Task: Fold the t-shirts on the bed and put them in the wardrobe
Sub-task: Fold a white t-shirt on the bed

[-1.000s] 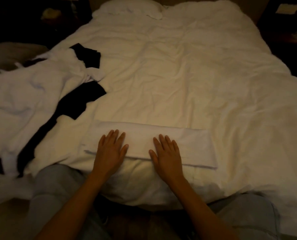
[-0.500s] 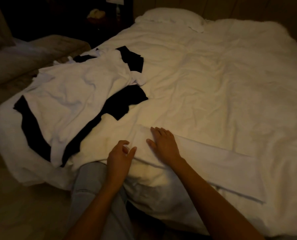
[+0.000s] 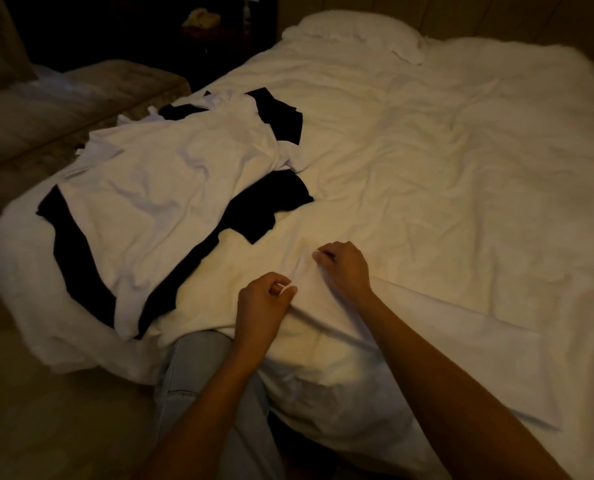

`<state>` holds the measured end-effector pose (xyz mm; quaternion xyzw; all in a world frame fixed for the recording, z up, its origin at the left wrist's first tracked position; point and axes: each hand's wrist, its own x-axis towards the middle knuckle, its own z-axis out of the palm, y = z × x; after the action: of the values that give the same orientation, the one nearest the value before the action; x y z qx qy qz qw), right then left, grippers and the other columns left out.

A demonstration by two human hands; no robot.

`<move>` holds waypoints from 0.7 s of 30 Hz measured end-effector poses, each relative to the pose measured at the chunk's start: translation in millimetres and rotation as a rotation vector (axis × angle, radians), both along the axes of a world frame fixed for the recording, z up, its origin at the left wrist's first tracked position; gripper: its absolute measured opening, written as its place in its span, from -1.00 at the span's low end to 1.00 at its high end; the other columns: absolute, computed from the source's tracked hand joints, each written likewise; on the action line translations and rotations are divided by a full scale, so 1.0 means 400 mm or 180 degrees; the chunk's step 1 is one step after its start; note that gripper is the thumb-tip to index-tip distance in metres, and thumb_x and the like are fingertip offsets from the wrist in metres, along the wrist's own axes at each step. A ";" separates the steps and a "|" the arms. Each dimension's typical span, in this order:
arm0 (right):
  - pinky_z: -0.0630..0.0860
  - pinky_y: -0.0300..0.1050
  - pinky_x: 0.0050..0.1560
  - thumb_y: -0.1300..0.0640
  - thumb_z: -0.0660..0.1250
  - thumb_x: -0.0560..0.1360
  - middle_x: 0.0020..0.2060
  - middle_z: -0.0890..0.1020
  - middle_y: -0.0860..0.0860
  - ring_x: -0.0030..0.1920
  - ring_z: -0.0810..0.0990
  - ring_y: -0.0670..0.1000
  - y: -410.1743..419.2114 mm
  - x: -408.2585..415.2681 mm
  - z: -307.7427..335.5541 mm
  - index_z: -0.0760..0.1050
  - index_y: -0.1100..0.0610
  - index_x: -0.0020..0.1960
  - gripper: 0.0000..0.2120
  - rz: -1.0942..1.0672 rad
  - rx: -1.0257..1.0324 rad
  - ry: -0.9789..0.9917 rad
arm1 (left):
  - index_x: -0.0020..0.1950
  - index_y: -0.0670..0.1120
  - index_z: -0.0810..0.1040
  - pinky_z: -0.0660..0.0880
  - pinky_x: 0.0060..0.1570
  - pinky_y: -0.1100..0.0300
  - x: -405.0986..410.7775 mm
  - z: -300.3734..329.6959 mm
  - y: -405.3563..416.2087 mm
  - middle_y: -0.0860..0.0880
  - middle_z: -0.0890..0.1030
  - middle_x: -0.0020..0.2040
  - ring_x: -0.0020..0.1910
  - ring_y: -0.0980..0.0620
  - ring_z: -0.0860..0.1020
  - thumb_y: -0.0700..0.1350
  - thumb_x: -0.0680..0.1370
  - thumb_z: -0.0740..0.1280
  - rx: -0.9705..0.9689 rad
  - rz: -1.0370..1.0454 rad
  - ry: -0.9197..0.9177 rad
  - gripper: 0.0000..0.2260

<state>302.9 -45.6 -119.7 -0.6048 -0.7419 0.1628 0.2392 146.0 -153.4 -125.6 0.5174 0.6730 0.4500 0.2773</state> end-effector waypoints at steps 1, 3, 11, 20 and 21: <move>0.52 -0.05 -0.05 -0.04 0.33 0.52 -0.08 0.71 0.04 -0.06 0.63 0.10 0.003 0.001 0.004 0.69 0.06 0.00 -0.76 -0.0067 0.0064 0.0066 | -0.10 -0.07 0.63 0.53 -0.15 0.15 -0.001 -0.003 0.003 -0.03 0.65 -0.26 -0.27 0.01 0.62 -0.12 0.49 0.47 0.0059 0.0005 -0.0015 -0.95; 0.51 -0.05 -0.05 -0.03 0.33 0.53 -0.08 0.71 0.05 -0.06 0.63 0.10 0.010 0.000 0.003 0.69 0.07 0.01 -0.77 -0.0109 0.0150 0.0043 | -0.09 -0.07 0.62 0.53 -0.15 0.17 -0.007 -0.017 0.005 0.00 0.64 -0.26 -0.26 0.03 0.61 -0.13 0.49 0.47 0.0047 0.0039 -0.0004 -0.94; 0.40 0.01 0.18 -0.05 0.22 0.57 0.14 0.63 0.10 0.13 0.54 0.15 -0.068 0.048 -0.022 0.57 0.10 0.24 -0.65 -0.0074 0.0417 -0.0168 | -0.12 -0.16 0.60 0.36 -0.23 0.28 -0.007 -0.039 0.003 0.00 0.58 -0.26 -0.27 0.07 0.50 -0.01 0.53 0.44 -0.0124 -0.0155 0.0335 -0.79; 0.48 -0.01 -0.02 -0.32 0.24 0.45 0.02 0.62 -0.04 0.00 0.56 0.04 -0.273 0.196 -0.066 0.62 -0.05 0.15 -0.54 0.0674 0.0860 -0.0584 | -0.31 -0.09 0.36 0.14 -0.42 0.24 0.018 -0.018 0.068 0.01 0.40 -0.36 -0.39 0.11 0.35 0.11 0.56 0.36 -0.0262 -0.0491 0.1020 -0.62; 0.48 -0.01 -0.03 -0.31 0.24 0.44 0.02 0.62 -0.04 -0.01 0.57 0.04 -0.279 0.206 -0.073 0.62 -0.06 0.16 -0.54 0.0697 0.0947 -0.0656 | -0.34 -0.06 0.31 0.13 -0.43 0.23 0.021 -0.015 0.078 0.01 0.37 -0.38 -0.41 0.12 0.34 0.10 0.56 0.36 -0.0330 -0.0523 0.0992 -0.60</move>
<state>385.3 -157.4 -148.8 -0.4921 -0.8396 0.0137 0.2296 154.3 -122.4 -131.8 0.6192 0.6855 0.3049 0.2318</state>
